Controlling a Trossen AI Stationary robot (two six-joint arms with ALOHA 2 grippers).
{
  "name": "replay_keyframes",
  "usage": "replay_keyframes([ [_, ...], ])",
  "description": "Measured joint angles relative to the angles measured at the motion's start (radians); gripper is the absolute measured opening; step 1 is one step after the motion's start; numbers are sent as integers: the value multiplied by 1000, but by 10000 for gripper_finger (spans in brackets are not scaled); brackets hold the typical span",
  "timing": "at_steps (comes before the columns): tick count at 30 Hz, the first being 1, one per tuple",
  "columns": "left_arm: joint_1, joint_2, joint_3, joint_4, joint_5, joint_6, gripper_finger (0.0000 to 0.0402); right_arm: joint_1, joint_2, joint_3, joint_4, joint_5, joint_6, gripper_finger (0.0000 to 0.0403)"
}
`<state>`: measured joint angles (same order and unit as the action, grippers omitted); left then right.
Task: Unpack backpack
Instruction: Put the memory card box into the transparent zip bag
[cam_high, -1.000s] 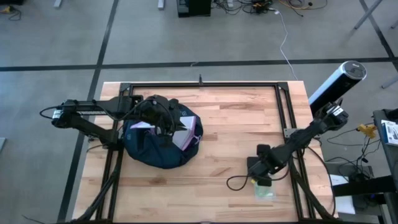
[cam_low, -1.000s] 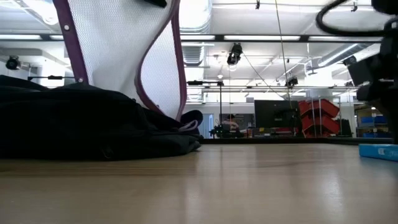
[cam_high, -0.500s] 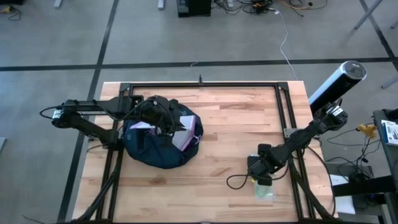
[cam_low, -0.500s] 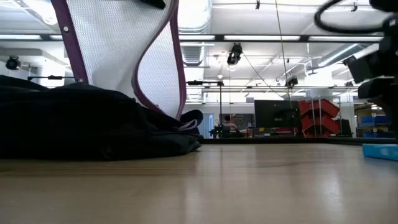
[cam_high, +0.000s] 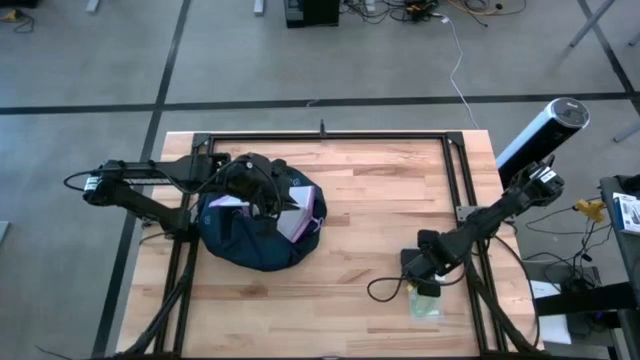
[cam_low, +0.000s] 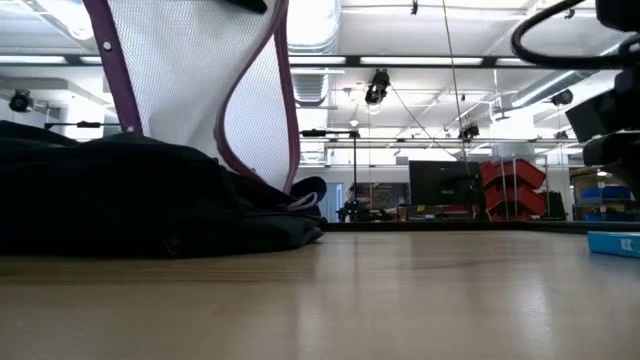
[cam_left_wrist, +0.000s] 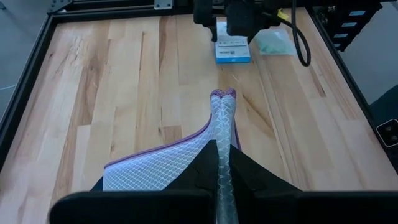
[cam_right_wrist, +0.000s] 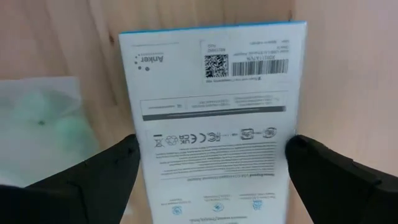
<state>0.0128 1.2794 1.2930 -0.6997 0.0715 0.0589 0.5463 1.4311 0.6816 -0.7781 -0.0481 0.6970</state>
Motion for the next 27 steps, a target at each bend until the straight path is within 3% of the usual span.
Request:
replay_keyframes([
  [10,0,1,0,4,0,-1,0,-21,0,-17,32,14,-23,367],
  [18,0,18,0,9,0,-5,0,-24,-15,55,-58,20,-44,367],
  [27,0,40,0,11,0,-5,0,-28,-12,38,-66,37,-61,367],
])
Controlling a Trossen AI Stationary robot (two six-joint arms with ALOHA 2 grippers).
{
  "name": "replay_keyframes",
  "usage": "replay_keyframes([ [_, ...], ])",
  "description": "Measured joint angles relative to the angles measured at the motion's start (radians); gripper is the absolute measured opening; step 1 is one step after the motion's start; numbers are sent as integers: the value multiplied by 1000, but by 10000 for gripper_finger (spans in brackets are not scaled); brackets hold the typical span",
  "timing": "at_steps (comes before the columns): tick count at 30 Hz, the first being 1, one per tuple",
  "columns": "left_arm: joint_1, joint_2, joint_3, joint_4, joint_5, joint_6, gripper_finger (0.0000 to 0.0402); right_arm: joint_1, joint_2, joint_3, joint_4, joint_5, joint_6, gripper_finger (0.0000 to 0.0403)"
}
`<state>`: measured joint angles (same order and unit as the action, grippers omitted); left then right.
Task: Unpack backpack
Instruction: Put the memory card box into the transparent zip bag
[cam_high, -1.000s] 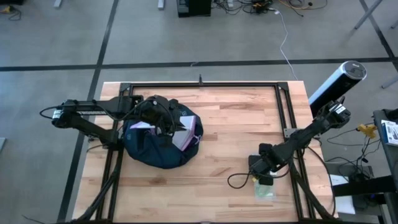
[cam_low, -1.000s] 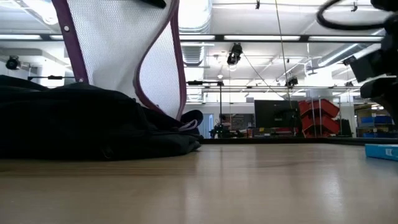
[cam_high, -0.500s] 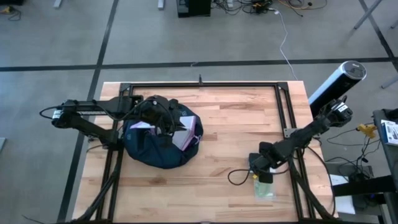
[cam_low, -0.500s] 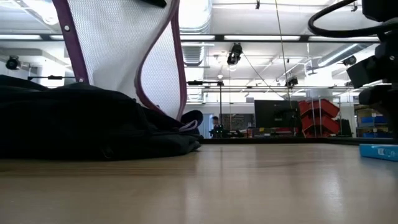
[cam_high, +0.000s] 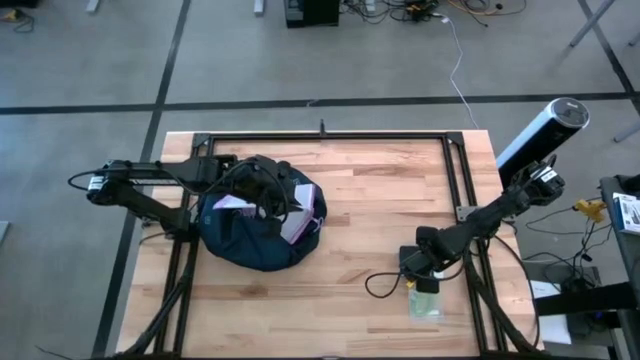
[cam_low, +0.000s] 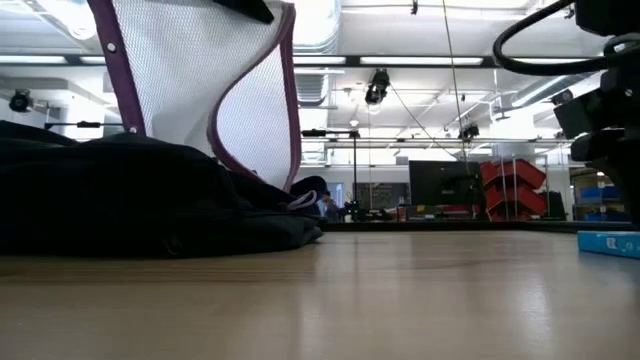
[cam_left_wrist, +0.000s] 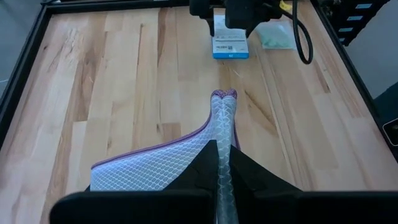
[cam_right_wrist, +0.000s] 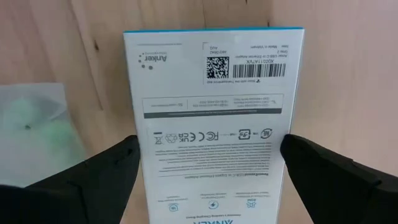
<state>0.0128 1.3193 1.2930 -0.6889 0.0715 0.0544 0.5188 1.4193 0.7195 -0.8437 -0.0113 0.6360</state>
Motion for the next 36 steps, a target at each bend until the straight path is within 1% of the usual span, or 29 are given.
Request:
replay_keyframes([
  [4,0,0,0,1,0,0,0,-15,-1,-28,32,31,-9,367],
  [10,0,-1,0,0,0,0,0,-50,-8,-100,135,69,-18,366],
  [16,0,-2,0,0,0,0,0,-74,-9,-119,157,76,-30,366],
  [21,0,-2,0,0,0,0,0,-75,-8,-87,119,84,-27,366],
  [26,0,-5,0,0,0,0,0,-76,-22,-10,-9,63,-18,366],
  [31,0,-5,0,0,0,5,0,-76,-38,-9,-15,73,2,366],
  [36,0,-5,0,0,0,9,0,-93,-27,-56,7,93,6,367],
])
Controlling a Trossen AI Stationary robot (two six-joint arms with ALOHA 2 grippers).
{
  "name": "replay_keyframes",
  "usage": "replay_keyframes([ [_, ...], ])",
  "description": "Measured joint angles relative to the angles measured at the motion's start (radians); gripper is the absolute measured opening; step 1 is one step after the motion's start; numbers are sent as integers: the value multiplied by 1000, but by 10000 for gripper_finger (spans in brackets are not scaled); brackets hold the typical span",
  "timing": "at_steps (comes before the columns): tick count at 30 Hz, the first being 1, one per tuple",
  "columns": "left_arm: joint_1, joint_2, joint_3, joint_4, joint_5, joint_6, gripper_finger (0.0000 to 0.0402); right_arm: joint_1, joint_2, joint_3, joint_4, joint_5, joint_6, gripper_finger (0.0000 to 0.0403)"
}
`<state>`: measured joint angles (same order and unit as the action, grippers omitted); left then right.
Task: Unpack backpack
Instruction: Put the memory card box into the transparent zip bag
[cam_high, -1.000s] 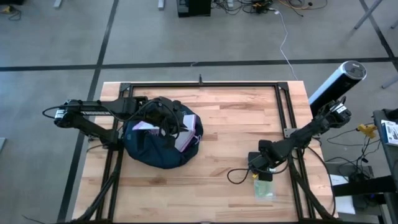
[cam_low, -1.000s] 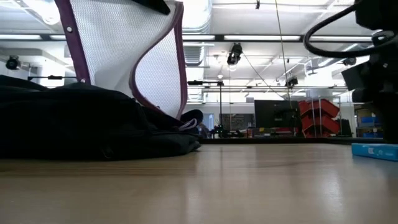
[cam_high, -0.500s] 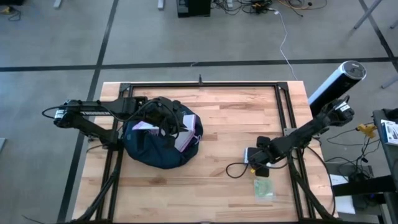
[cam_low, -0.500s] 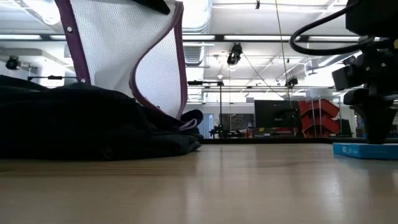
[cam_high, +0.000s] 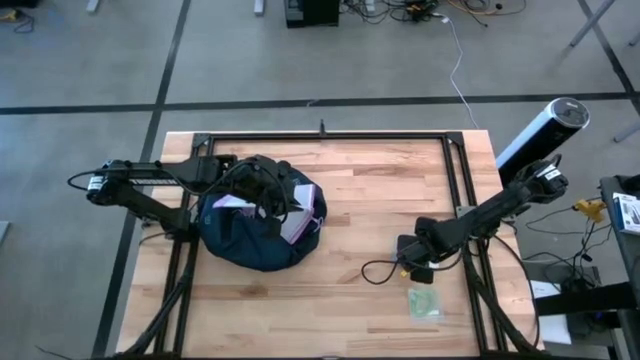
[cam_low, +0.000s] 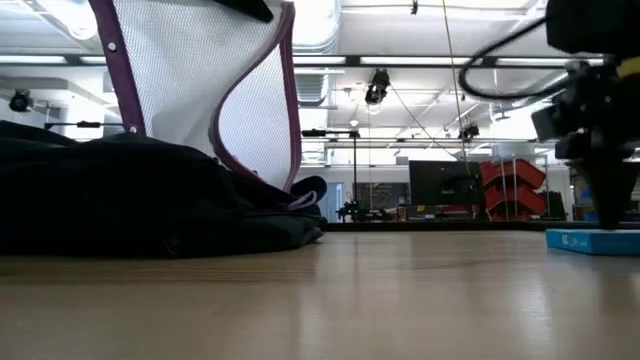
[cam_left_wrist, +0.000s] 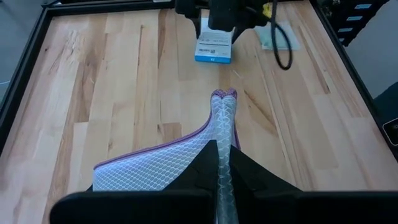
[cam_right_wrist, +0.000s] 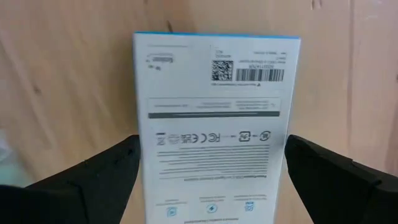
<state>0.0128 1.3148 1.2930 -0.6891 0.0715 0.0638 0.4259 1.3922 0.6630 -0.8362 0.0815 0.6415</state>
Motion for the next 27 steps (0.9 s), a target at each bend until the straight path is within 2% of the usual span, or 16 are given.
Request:
replay_keyframes([
  [8,0,-1,0,-4,0,5,0,-73,-7,-107,178,25,-2,367],
  [18,0,-3,0,-8,0,7,0,-116,-7,-124,250,27,-29,367],
  [24,0,-10,0,-8,0,6,0,-117,-27,-74,207,-16,-14,366],
  [27,0,-14,0,-11,0,6,0,-116,-41,-8,123,-56,-8,366],
])
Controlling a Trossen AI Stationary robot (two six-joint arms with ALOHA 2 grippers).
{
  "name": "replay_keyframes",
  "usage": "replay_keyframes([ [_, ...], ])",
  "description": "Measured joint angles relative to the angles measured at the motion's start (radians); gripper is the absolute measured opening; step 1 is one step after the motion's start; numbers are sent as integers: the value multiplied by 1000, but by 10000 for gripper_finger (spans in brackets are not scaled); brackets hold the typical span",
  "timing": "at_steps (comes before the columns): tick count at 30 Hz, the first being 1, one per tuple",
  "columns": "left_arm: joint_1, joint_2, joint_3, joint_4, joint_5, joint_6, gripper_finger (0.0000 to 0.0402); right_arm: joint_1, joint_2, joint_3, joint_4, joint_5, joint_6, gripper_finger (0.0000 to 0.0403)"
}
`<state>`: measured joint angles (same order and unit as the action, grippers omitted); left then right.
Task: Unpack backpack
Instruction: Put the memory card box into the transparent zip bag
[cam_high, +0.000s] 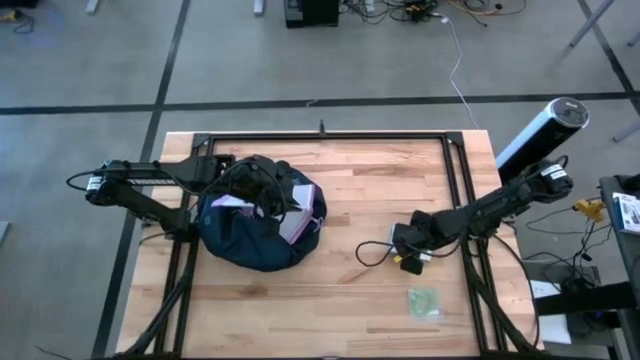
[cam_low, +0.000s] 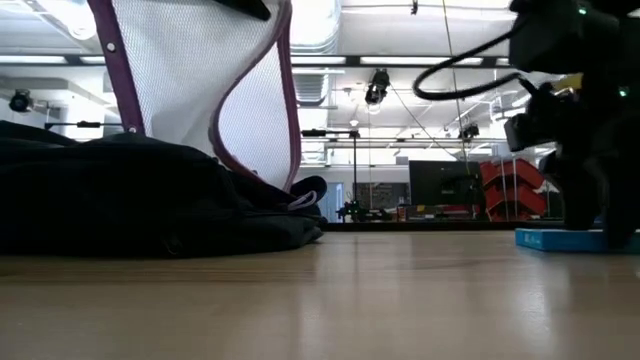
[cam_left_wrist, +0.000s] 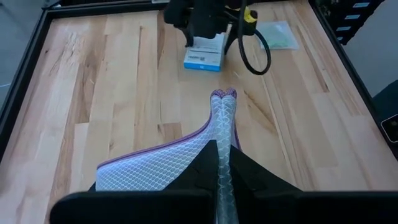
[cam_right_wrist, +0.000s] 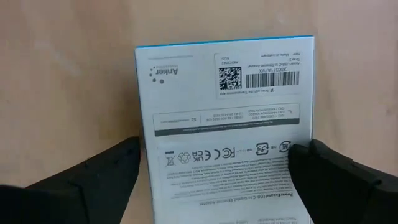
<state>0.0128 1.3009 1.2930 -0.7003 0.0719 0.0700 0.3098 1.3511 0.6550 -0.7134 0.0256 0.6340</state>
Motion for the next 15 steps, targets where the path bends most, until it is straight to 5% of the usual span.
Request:
replay_keyframes([
  [10,0,-2,0,-7,0,8,0,-4,-67,18,-106,32,-2,366],
  [15,0,-2,0,-22,0,11,0,-17,-11,-86,130,-136,58,366],
])
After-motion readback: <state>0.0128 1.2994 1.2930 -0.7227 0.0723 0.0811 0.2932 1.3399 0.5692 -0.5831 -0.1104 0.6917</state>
